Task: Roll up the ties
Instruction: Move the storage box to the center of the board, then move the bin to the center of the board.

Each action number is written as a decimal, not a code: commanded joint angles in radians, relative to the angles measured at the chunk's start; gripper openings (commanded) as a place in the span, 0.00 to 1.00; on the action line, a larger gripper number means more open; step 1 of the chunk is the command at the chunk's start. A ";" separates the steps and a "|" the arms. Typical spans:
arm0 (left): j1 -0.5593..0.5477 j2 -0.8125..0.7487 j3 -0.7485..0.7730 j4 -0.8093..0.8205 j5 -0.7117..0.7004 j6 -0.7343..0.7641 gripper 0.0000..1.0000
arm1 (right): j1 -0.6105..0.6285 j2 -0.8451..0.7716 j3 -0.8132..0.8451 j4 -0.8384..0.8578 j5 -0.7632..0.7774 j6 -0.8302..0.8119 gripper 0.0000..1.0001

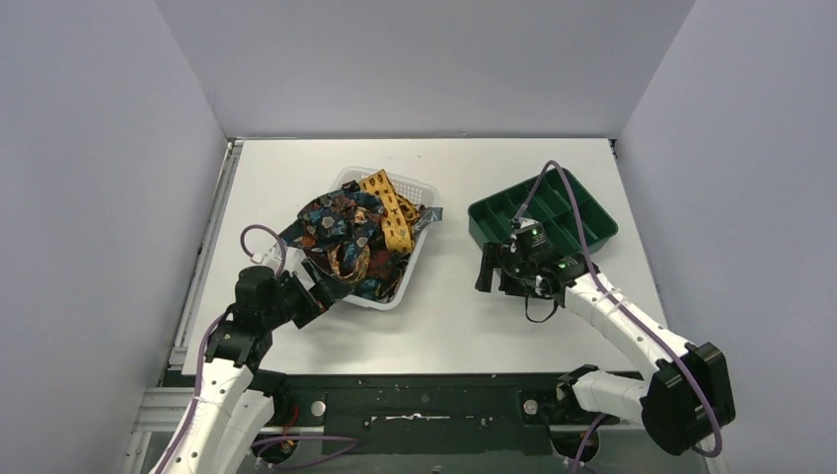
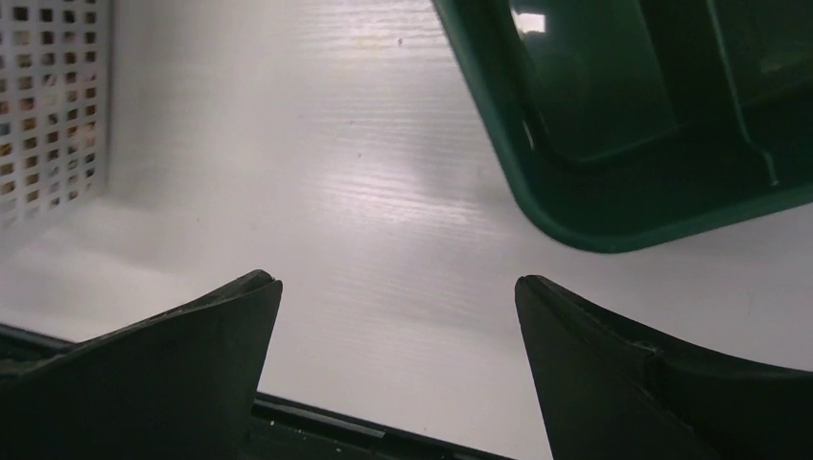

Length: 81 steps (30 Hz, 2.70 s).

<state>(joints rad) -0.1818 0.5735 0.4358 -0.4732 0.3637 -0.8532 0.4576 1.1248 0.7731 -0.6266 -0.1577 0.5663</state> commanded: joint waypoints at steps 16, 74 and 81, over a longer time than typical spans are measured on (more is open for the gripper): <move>-0.005 -0.015 -0.022 0.114 0.011 -0.061 0.97 | -0.134 0.408 0.327 0.267 0.075 -0.147 1.00; 0.352 0.660 0.755 0.039 -0.060 0.214 0.93 | 0.297 0.200 0.198 0.555 -0.134 -0.110 1.00; 0.410 0.907 0.889 0.191 -0.004 0.261 0.88 | 0.278 0.043 0.178 0.417 0.001 -0.140 1.00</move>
<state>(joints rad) 0.2241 1.3949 1.1984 -0.4385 0.2581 -0.6487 0.7471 1.2247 0.9619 -0.1390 -0.2676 0.4606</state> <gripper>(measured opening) 0.888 0.999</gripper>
